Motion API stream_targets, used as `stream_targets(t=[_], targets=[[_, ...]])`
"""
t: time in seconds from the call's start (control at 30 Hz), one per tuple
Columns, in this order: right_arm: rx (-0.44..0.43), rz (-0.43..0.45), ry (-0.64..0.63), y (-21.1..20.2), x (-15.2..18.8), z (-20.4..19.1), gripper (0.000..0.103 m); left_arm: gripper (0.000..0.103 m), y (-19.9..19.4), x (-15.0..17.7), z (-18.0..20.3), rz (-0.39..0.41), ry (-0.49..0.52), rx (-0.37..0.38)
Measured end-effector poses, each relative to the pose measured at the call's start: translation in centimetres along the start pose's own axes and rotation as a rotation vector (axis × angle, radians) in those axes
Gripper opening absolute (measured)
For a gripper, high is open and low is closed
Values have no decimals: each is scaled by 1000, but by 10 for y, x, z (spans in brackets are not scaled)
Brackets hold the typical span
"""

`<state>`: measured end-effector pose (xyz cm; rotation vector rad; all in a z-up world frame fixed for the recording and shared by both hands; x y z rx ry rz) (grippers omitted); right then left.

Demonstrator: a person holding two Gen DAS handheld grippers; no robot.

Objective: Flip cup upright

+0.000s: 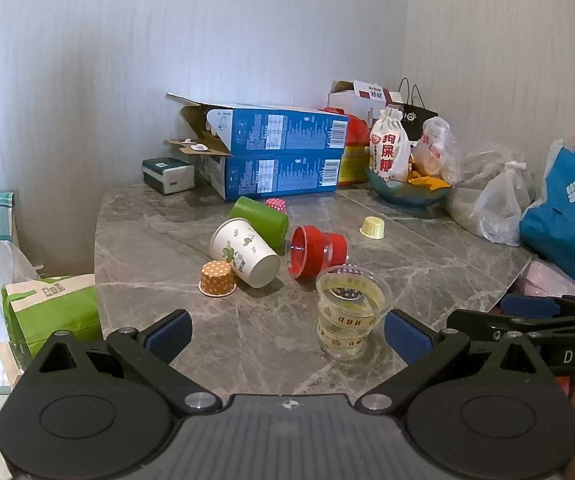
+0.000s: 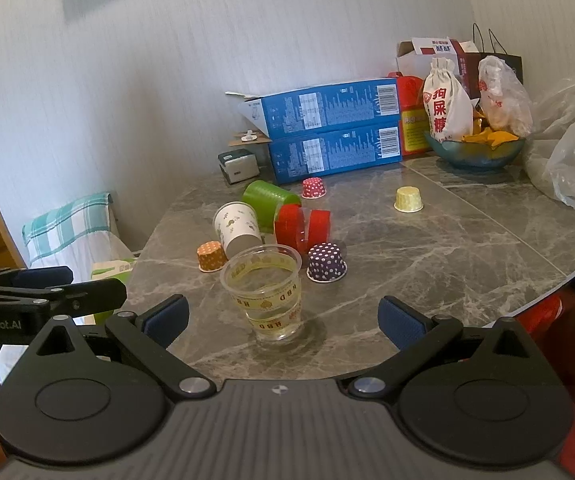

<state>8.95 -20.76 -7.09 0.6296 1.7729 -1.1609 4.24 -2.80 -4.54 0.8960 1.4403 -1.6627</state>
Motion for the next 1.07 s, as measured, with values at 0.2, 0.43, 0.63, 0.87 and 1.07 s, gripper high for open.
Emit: stream_targets(t=[0.2,0.43,0.63,0.87,1.07], targets=[[-2,-4,2,0,1,0,102,103,0,0,0,0,0,0],[-5,-4,3,0,1,-1,102,103,1,0,0,-1,-1,2],[-9,-9,6,2,2,-1,102,103,-1,1,0,8,12,-8],[-11,-15,11,5,3,-1,102,103,1,2,1,4,10,-2],[-13,-19,5,9,5,-3,102,103,6,4,-2,5,5,-5]])
Point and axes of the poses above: each gripper's, at about its wrist camera, not at the fingertips, and y roughly the way its jaws point, z to its right, x to its underside, the point moved 10 cm from there along y, roughly the way its jaws point, and after that the axes turned 5 degrees about x, right-handed, at the moved point
